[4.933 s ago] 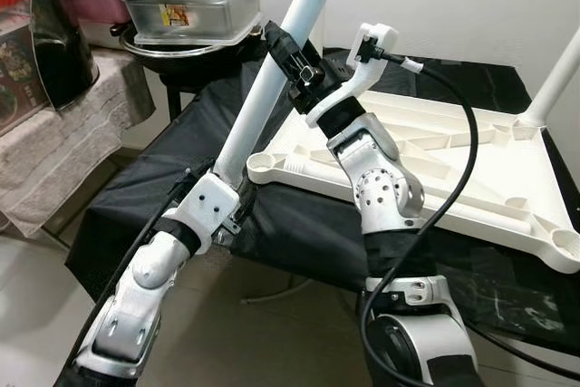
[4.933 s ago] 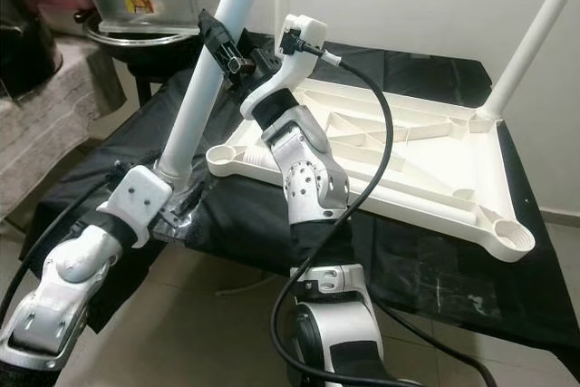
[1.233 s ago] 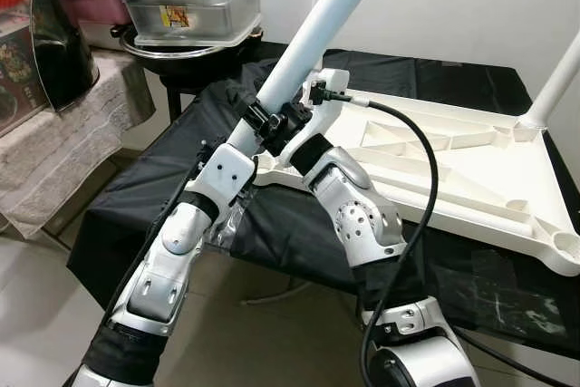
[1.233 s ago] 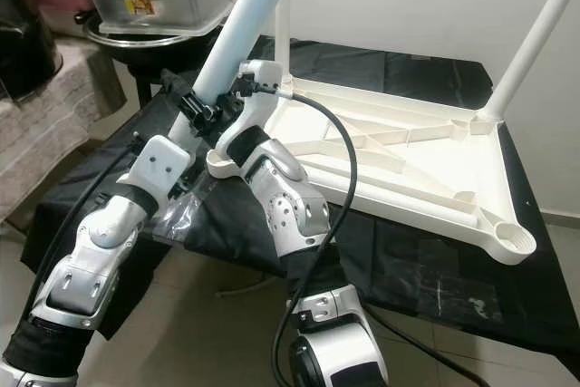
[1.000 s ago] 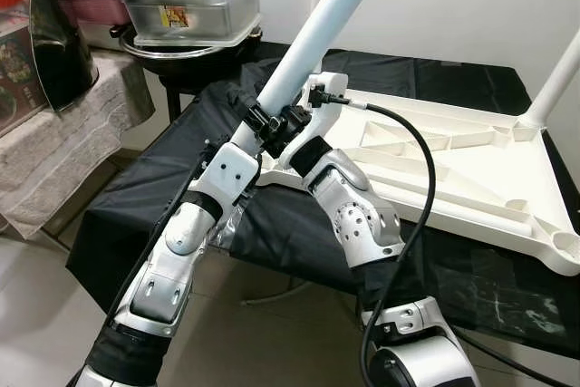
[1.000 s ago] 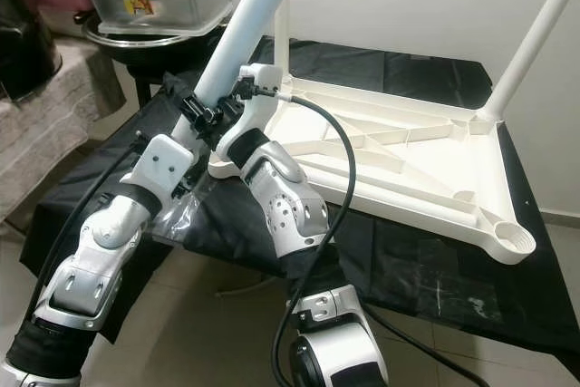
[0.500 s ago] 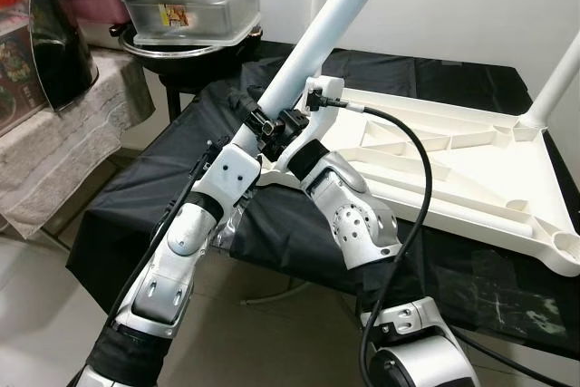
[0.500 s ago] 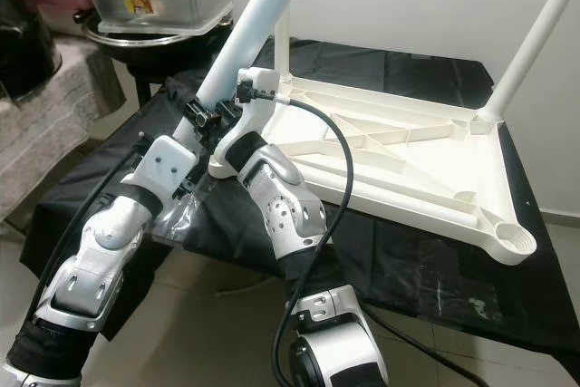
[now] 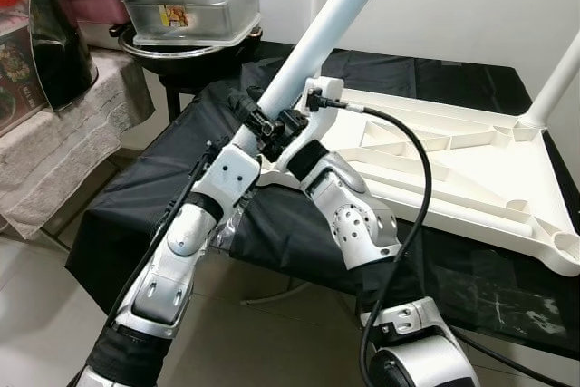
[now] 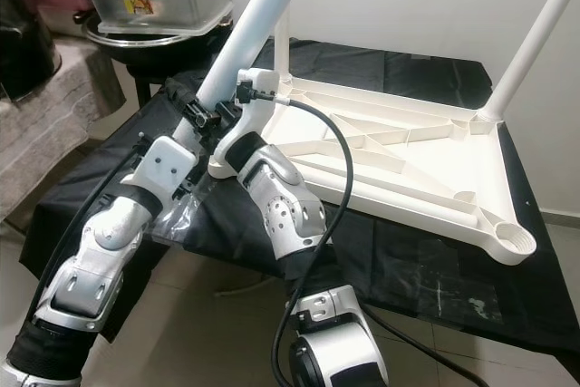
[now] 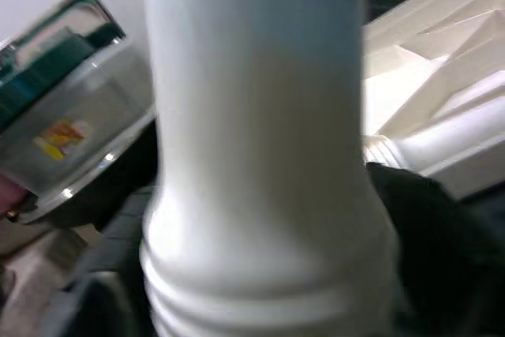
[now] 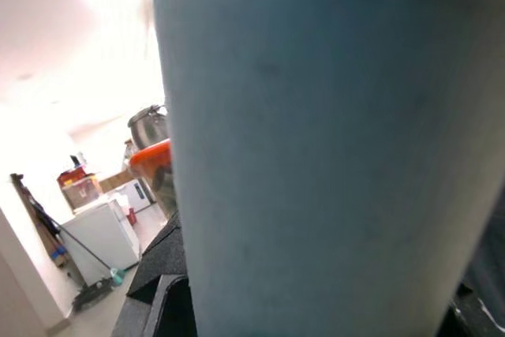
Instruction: Building children table
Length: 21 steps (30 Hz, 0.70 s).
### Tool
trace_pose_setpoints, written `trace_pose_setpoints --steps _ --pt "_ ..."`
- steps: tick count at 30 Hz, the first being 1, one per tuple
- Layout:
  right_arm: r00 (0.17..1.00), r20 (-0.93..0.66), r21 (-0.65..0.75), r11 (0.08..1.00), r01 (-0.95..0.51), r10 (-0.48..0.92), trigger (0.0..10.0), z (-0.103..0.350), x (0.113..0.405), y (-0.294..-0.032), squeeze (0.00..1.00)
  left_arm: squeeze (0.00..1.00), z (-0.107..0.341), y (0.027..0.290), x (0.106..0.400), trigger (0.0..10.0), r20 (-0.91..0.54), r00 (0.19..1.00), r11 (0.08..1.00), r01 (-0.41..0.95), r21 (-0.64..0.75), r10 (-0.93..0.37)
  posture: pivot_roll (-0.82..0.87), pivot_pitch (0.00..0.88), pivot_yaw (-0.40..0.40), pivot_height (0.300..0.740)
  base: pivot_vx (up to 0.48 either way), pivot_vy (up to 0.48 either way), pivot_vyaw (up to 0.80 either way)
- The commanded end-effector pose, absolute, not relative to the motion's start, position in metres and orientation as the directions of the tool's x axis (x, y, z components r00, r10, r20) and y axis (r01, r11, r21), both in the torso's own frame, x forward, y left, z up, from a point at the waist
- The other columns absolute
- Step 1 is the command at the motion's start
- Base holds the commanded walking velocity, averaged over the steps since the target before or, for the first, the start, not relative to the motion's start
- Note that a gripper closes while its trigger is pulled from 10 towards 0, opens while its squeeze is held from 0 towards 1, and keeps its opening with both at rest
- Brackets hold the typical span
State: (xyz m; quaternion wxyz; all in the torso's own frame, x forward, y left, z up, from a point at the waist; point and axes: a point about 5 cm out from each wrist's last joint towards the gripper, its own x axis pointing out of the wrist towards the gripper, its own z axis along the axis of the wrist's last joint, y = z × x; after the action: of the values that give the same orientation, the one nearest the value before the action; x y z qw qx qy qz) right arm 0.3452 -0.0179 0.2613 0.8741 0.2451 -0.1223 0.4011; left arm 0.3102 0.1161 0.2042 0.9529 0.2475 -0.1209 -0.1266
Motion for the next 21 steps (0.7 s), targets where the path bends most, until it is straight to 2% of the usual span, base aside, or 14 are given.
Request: trace_pose_setpoints --steps 1,9,10,11,15,20,21 --pt "0.639 0.43 0.413 0.491 -0.767 0.637 0.0 0.252 0.335 0.001 0.0 1.0 0.199 0.119 0.308 10.0 0.151 0.945 0.85 0.181 0.495 -0.29 0.04 0.049 0.005 0.74 0.0 0.0 0.0" --pt "0.638 0.441 0.408 0.492 -0.769 0.632 0.0 0.255 0.336 -0.001 0.0 1.0 0.192 0.132 0.307 10.0 0.132 0.958 0.856 0.158 0.491 -0.253 0.03 0.029 0.008 0.74 0.0 0.0 0.0" --pt "0.638 0.443 0.401 0.496 -0.77 0.63 0.0 0.256 0.337 -0.003 0.0 0.0 0.19 0.138 0.305 10.0 0.127 0.965 0.866 0.145 0.479 -0.231 0.03 0.029 0.008 0.74 0.0 0.0 0.0" --pt "0.658 0.431 0.37 0.545 -0.753 0.617 10.0 0.259 0.34 -0.01 0.0 0.0 0.182 0.152 0.297 10.0 0.12 0.98 0.906 0.095 0.412 -0.157 0.03 0.016 0.011 0.74 0.0 0.0 0.0" --pt "0.673 0.422 0.352 0.574 -0.739 0.608 10.0 0.259 0.342 -0.013 0.0 0.0 0.178 0.158 0.293 10.0 0.114 0.985 0.922 0.075 0.38 -0.127 0.03 0.012 0.011 0.74 0.0 0.0 0.0" --pt "0.703 0.433 0.338 0.622 -0.707 0.564 10.0 0.262 0.346 -0.032 0.0 0.0 0.162 0.168 0.27 10.0 0.088 0.995 0.963 0.015 0.27 -0.04 0.03 0.002 0.012 0.74 0.0 0.0 0.0" --pt "0.713 0.437 0.338 0.634 -0.695 0.549 10.0 0.262 0.347 -0.04 0.0 0.0 0.154 0.168 0.258 10.0 0.072 0.997 0.973 0.001 0.233 -0.019 0.03 0.0 0.011 0.74 0.0 0.0 0.0"
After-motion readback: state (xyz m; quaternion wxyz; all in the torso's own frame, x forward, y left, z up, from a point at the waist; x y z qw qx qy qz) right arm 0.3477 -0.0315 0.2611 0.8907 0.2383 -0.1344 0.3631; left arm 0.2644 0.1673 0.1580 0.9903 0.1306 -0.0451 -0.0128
